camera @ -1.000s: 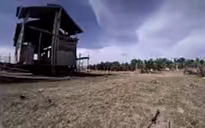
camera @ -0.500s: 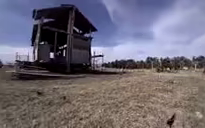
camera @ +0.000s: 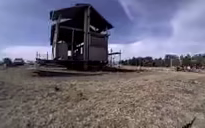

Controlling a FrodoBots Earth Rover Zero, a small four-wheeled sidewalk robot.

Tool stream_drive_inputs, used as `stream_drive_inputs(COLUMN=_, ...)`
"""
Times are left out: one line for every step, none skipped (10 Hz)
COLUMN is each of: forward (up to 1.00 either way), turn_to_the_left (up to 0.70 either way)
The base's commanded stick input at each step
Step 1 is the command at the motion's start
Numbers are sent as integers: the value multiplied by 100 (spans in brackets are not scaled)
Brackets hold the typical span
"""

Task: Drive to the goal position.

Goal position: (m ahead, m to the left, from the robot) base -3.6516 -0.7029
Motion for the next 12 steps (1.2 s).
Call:
stream_drive_inputs(forward=0, turn_to_the_left=45)
stream_drive_inputs(forward=0, turn_to_the_left=45)
stream_drive_inputs(forward=0, turn_to_the_left=45)
stream_drive_inputs(forward=0, turn_to_the_left=45)
stream_drive_inputs(forward=0, turn_to_the_left=45)
stream_drive_inputs(forward=0, turn_to_the_left=45)
stream_drive_inputs(forward=0, turn_to_the_left=45)
stream_drive_inputs(forward=0, turn_to_the_left=45)
stream_drive_inputs(forward=0, turn_to_the_left=45)
stream_drive_inputs(forward=0, turn_to_the_left=45)
stream_drive_inputs(forward=0, turn_to_the_left=45)
stream_drive_inputs(forward=0, turn_to_the_left=45)
